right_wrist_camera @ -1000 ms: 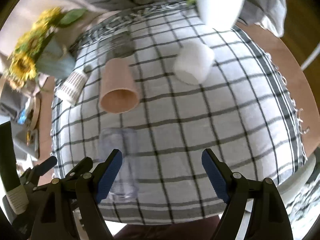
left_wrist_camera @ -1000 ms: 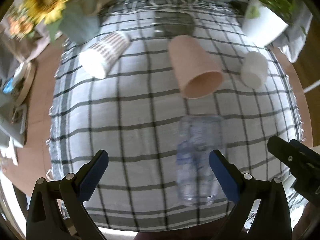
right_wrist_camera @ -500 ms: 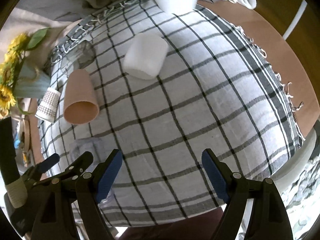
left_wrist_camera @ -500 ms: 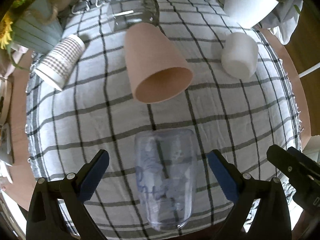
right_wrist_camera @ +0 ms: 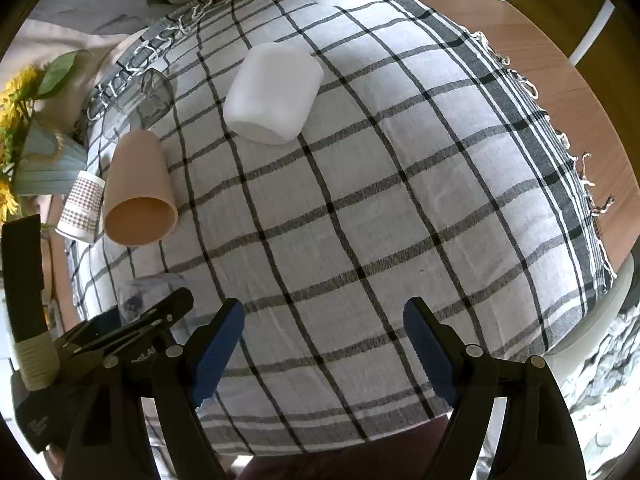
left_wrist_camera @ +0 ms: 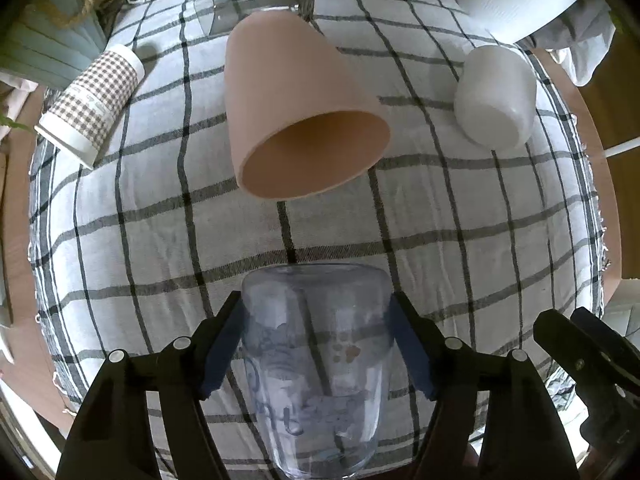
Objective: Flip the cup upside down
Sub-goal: 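Lower the inverted clear cup onto the cloth with the right gripper, then open the right gripper and release the clear cup upside down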
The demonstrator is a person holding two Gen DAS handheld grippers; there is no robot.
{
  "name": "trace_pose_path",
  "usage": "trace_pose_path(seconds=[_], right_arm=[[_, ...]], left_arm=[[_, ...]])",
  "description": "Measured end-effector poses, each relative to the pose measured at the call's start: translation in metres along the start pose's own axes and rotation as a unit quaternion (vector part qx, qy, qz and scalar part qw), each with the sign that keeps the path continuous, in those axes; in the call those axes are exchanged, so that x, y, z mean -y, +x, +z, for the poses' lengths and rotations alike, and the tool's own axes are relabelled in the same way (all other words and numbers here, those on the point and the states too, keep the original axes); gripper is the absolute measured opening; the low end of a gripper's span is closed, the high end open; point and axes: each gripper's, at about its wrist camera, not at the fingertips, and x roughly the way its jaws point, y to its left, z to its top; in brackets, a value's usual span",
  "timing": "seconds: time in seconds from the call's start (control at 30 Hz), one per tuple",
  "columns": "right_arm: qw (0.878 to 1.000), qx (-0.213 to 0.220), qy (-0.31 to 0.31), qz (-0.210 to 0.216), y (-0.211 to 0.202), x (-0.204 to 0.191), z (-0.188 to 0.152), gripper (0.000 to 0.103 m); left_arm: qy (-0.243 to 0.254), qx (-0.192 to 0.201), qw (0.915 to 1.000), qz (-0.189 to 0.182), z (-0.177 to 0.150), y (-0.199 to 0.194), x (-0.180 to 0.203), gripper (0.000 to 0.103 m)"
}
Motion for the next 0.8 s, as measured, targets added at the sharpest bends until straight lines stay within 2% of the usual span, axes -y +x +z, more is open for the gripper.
trace_pose_path(seconds=[0.13, 0.47, 0.8], right_arm=[[1.000, 0.005, -0.006, -0.002, -0.003, -0.001, 0.001, 0.082], [0.999, 0.025, -0.017, 0.010, -0.020, -0.006, 0.000, 0.082], [0.999, 0.039, -0.030, 0.018, -0.032, -0.012, 0.000, 0.082]], left_arm=[[0.001, 0.010, 0.9999, -0.002, 0.002, -0.007, 0.002, 0.071], [0.006, 0.069, 0.9976, -0.003, -0.009, -0.056, -0.001, 0.071], [-0.001, 0.091, 0.9957, -0.015, -0.013, -0.071, 0.000, 0.071]])
